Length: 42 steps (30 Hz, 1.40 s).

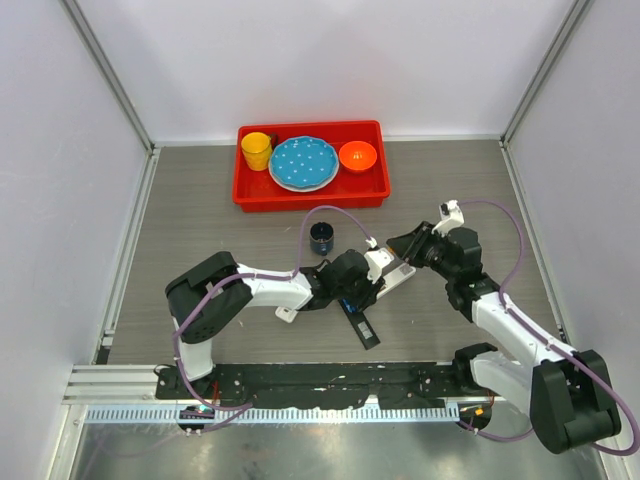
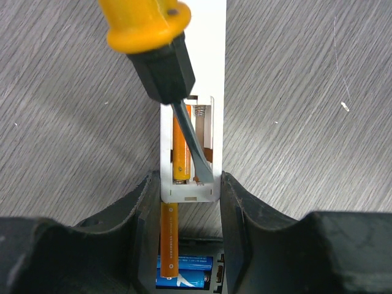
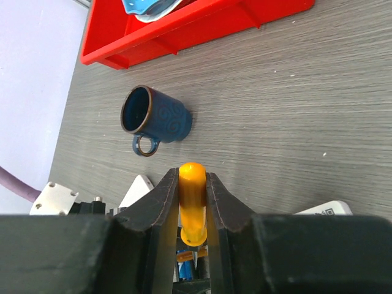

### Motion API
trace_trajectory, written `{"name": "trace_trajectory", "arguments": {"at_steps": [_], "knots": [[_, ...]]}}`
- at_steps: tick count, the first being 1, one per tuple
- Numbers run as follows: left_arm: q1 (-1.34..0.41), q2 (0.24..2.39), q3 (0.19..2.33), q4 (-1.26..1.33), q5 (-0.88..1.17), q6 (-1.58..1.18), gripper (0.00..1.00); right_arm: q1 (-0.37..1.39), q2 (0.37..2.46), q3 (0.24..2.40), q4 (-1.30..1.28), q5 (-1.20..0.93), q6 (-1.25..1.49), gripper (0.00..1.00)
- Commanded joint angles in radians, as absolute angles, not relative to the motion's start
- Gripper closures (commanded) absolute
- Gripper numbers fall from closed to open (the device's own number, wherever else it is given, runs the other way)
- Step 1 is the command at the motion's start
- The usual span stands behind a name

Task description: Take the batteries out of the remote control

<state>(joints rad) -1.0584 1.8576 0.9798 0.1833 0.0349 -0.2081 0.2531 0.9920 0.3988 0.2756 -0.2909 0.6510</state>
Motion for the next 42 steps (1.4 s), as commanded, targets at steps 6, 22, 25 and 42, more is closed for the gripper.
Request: {"name": "trace_trajectory", "arguments": {"at_steps": [6,22,25,42], "knots": [[-1.06,1.845,0.95,0.104,0.02,-0.207,1.0,0.25,1.045,0.449,0.33,-0.256,0.558,0.99],[-1.062,1.784,0.93,0.098,0.009,-0.198,0.36,0.244,1.002,0.445,0.314,-0.233,0.549,0.99],[-1.062,1.79,0.93,0.113,0.009,-0.202,0.34,0.242,1.008,0.446,0.314,-0.239,0.554,0.99],[-1.062,1.832,0.931,0.129,-0.015,-0.196,0.76,0.242,1.009,0.42,0.354,-0.204,0.529,0.99]]}}
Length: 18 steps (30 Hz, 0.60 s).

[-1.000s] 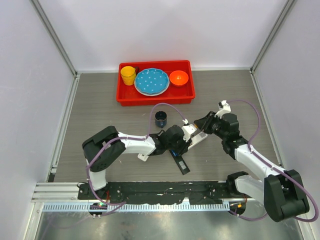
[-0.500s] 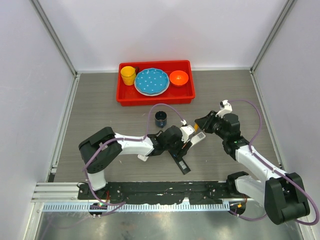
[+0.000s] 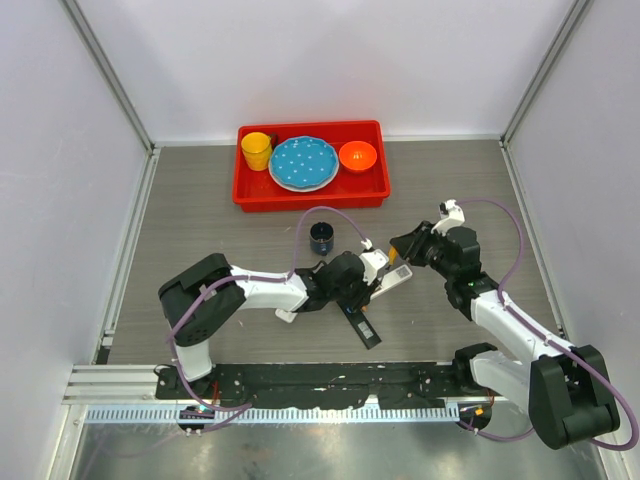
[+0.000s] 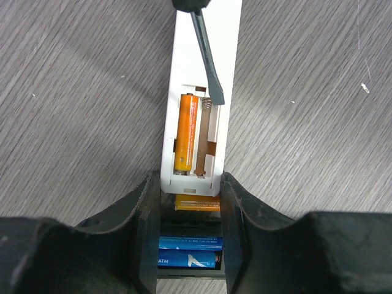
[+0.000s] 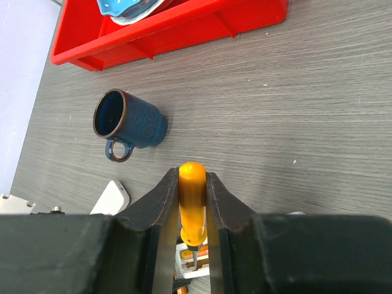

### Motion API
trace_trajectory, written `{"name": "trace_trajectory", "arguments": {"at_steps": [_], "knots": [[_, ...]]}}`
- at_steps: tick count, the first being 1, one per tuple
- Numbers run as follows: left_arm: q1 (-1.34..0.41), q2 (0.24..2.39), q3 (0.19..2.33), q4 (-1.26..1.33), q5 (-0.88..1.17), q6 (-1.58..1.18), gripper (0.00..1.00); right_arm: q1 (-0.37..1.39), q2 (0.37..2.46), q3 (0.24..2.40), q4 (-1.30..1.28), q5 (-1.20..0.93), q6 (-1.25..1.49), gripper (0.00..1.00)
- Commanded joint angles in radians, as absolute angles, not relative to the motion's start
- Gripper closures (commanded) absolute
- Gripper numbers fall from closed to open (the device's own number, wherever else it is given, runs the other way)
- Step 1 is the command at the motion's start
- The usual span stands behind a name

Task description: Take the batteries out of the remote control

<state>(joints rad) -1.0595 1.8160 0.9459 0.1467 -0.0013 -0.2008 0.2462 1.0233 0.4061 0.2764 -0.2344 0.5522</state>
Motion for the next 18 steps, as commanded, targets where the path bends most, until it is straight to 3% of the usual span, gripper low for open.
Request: {"name": "trace_trajectory", "arguments": {"at_steps": [1,9,18], "knots": [[-1.062,1.83,0.931,0.127,-0.015,-0.193,0.78,0.242,1.015,0.419,0.357,-0.204,0.529,0.99],[-1.062,1.824,0.936,0.121,-0.006,-0.193,0.91,0.242,1.045,0.433,0.376,-0.173,0.531,0.99],[-1.062,1.824,0.937,0.114,-0.003,-0.193,0.98,0.248,1.041,0.393,0.429,-0.124,0.531,0.99]]}}
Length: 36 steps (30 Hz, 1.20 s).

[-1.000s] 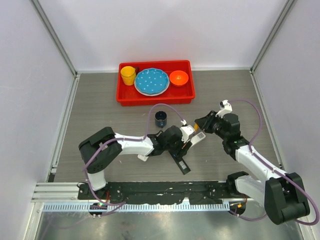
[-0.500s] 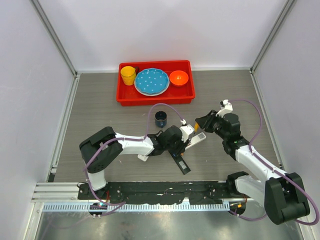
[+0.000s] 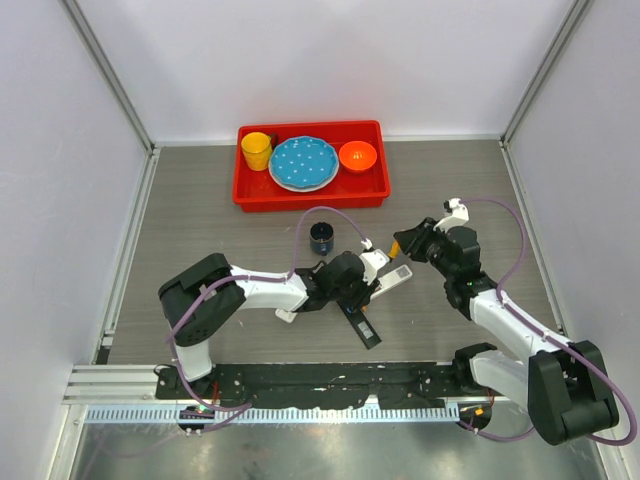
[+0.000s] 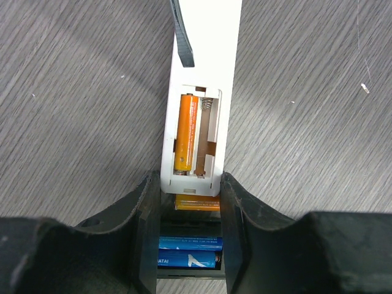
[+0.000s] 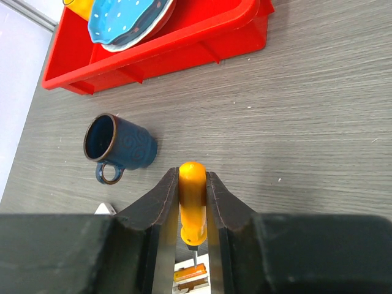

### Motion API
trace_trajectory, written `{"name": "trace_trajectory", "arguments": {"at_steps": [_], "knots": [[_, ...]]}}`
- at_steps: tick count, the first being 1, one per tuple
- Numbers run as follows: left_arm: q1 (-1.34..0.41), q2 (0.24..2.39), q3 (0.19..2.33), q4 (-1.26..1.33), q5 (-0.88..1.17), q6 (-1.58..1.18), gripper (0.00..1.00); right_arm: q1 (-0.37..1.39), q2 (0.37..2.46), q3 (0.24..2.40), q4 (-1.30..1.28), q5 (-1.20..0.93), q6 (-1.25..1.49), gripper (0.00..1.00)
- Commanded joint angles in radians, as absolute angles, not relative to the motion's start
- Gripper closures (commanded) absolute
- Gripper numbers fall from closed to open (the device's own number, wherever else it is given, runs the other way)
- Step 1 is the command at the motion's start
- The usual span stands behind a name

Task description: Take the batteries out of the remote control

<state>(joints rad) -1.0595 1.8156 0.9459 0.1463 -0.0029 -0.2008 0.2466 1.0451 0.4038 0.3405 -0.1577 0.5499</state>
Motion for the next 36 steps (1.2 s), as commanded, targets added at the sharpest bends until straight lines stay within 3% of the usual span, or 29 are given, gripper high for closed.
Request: {"name": "trace_trajectory", "arguments": {"at_steps": [1,36], "knots": [[-1.062,1.825,0.937,0.114,0.026,-0.193,0.98,0.25,1.046,0.387,0.434,-0.126,0.532,0.99],[-1.062,1.836,0.953,0.094,0.028,-0.19,1.0,0.273,1.181,0.333,0.5,-0.187,0.563,0.99]]}}
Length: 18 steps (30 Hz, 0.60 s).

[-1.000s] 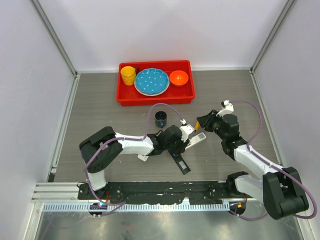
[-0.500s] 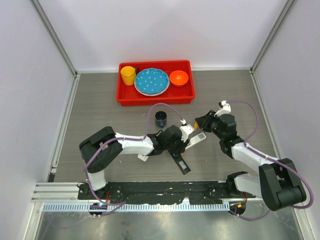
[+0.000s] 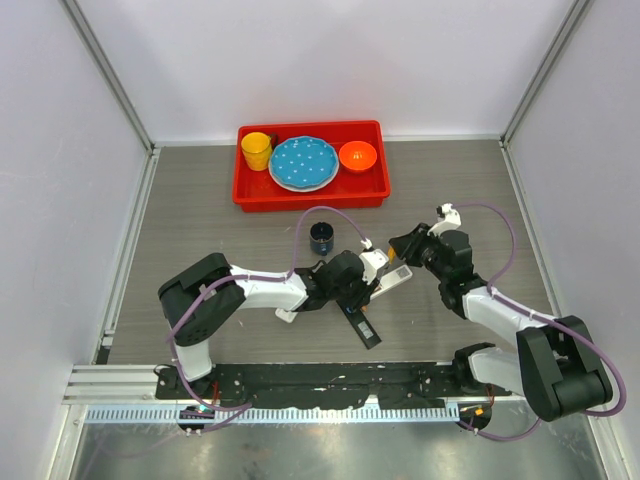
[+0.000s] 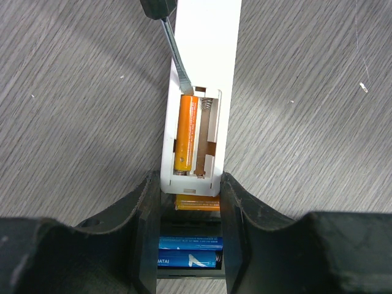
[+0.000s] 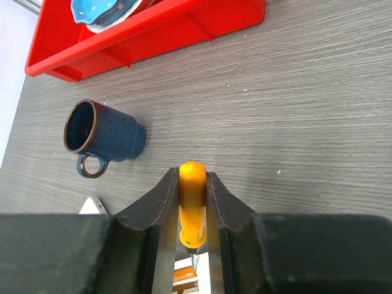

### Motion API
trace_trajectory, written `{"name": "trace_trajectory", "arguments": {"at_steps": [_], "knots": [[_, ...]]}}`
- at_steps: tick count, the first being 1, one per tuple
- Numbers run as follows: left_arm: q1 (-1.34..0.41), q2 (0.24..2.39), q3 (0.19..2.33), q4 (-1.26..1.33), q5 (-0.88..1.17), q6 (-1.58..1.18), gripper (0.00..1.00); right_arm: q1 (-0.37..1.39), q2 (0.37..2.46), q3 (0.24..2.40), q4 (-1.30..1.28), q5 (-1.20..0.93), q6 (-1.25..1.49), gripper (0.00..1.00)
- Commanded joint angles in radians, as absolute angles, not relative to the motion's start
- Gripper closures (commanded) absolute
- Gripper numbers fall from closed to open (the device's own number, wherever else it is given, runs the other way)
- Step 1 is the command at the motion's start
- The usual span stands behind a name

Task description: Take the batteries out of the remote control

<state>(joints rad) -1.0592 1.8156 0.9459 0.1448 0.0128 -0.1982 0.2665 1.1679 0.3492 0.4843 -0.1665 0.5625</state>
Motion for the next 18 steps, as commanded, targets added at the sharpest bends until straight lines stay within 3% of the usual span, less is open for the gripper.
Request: {"name": "trace_trajectory", "arguments": {"at_steps": [1,18], "knots": [[-1.062,1.835,0.951,0.092,0.026,-0.19,1.0,0.272,1.181,0.331,0.5,-0.187,0.564,0.99],[-1.062,1.838,0.95,0.092,0.02,-0.196,1.0,0.271,1.259,0.27,0.738,-0.34,0.839,0.99]]}}
